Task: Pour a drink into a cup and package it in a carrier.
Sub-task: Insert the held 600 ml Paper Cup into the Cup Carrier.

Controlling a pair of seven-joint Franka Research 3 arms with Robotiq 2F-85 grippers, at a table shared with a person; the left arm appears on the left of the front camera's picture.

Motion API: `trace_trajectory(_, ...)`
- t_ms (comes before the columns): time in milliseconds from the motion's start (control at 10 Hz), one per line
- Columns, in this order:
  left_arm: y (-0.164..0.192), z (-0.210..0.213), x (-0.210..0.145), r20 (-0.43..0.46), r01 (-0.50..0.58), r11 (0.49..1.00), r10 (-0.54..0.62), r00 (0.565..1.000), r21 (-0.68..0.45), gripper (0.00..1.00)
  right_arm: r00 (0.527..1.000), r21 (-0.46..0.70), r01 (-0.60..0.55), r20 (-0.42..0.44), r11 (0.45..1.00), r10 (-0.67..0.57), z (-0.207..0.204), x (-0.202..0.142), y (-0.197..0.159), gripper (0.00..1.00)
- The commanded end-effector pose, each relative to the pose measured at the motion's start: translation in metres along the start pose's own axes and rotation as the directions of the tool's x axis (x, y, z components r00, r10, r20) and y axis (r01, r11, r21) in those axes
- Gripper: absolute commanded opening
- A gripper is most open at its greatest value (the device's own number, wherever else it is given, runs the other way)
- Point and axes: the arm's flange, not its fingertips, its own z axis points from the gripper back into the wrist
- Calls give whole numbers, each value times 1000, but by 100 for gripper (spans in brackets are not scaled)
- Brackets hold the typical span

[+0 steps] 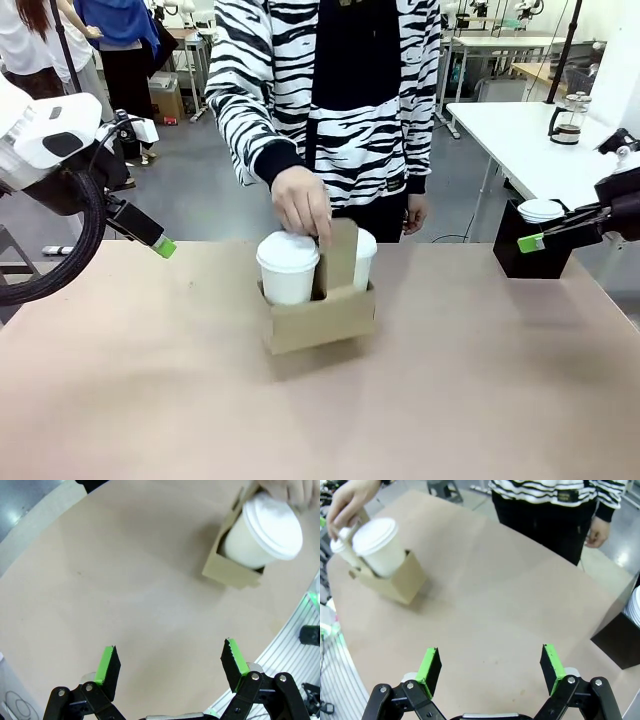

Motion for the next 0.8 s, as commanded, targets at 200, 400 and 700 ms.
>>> trace_trajectory(200, 2, 0, -1, 9, 2, 1000, -2, 1000, -20, 100, 1000, -6, -22, 9, 1000, 22, -2, -4, -3, 100)
trace_trajectory(400, 2, 0, -1, 9, 2, 1000, -2, 1000, -20, 100, 1000, -6, -22, 9, 1000, 22, -2, -4, -3, 100)
trace_trajectory(700, 2, 0, -1, 9, 2, 1000, -2, 1000, -20, 100, 1000, -6, -22, 9, 1000, 22, -2, -4, -3, 100)
